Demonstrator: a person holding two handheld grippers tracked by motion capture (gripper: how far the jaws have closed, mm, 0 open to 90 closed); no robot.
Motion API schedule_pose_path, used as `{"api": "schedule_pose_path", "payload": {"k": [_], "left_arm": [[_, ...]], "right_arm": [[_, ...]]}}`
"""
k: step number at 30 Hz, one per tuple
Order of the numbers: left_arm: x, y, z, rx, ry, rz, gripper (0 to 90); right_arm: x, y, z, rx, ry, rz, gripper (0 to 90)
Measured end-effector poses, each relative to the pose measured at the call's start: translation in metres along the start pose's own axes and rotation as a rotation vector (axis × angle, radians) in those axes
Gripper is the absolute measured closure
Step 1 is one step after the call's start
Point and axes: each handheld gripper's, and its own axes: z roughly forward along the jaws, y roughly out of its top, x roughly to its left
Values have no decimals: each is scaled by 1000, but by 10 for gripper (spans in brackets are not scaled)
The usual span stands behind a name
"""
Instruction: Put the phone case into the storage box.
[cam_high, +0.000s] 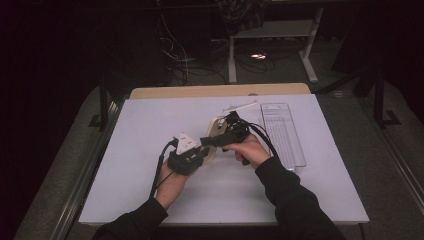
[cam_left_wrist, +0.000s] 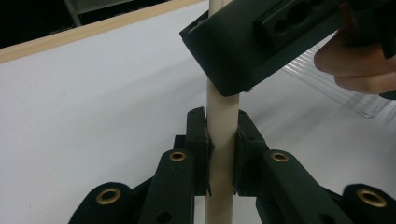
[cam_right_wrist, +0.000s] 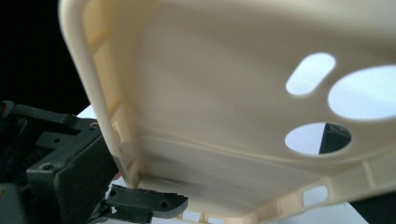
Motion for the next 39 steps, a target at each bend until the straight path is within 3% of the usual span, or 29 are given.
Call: {"api": "schedule_pose_path", "payload": {"k": [3,22,26,31,37,39], "left_arm": [[1,0,-1,25,3,27,798],[2,-1,1,24,-4,32,771],[2,0,2,20,-20,23,663],[7,2,2,62,-49,36,413],[14,2,-1,99,-83,18,258],[19,3,-3,103,-96,29,221]], "right_arm": [[0,0,1,15,-1,5,0],[3,0,0,17,-28,-8,61],[3,-1,1,25,-33,-7,65],[2,-1,0,26,-44,-4,66],[0,-1,-1,27,-56,-5,66],[-1,-1,-1,23,-57,-4,66]]}}
